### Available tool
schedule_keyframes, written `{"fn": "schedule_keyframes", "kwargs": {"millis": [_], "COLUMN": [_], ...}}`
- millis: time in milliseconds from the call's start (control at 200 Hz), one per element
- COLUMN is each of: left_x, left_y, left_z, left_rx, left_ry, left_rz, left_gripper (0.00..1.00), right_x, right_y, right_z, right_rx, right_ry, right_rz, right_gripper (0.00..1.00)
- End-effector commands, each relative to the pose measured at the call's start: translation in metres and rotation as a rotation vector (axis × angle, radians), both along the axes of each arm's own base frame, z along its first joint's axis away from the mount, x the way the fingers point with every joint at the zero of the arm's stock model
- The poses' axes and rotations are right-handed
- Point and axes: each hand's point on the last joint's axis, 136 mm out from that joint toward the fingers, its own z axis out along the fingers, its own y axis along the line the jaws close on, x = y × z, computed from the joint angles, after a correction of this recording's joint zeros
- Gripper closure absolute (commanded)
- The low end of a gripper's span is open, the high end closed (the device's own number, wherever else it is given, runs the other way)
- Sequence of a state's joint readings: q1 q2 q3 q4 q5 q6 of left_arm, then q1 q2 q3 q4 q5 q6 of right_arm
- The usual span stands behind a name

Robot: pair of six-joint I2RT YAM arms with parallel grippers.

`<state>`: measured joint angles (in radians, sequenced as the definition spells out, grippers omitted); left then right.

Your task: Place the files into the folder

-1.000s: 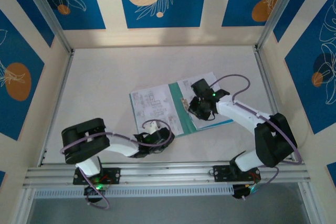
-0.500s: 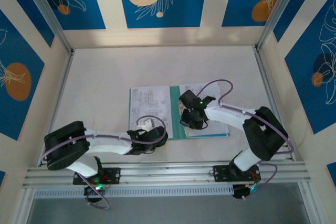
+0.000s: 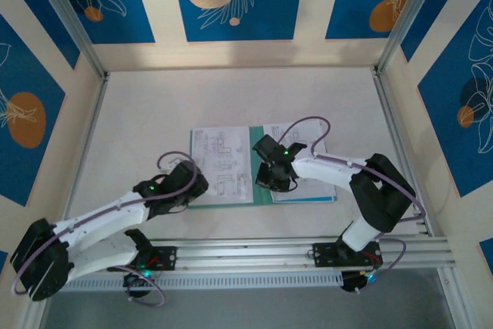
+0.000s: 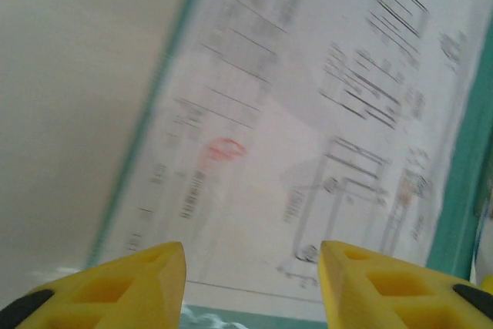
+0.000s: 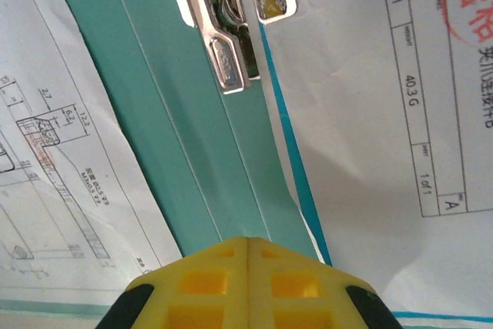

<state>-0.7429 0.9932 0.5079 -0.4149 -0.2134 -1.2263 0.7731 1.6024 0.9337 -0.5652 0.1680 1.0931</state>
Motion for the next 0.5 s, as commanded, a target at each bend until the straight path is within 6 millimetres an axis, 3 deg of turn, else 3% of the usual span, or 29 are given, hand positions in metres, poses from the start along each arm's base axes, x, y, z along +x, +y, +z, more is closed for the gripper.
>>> {"fn": "schedule_keyframes", "kwargs": {"millis": [0, 265, 495], "left_x": [-0.019, -0.003, 0.027], "left_y": [0.023, 0.026, 0.019], "left_z": [-0.014, -0.024, -0.029], "left_rx": [0.053, 0.031, 0.025], "left_ry": [0.104, 0.157, 0.117], "left_rz": [-0.086, -0.135, -0.18], "left_gripper": [0.49, 0.4, 0.34], "right_x": [-0.002, -0.008, -0.019], "right_y": [0.003, -0.01, -0.026], "right_z": [-0.007, -0.03, -0.046], "right_rx": [-0.019, -0.088, -0.117], "right_ry": [0.033, 0.088, 0.137], "right_rz": [-0.005, -0.014, -0.02], "right_gripper": [0.93, 0.95, 0.96]}}
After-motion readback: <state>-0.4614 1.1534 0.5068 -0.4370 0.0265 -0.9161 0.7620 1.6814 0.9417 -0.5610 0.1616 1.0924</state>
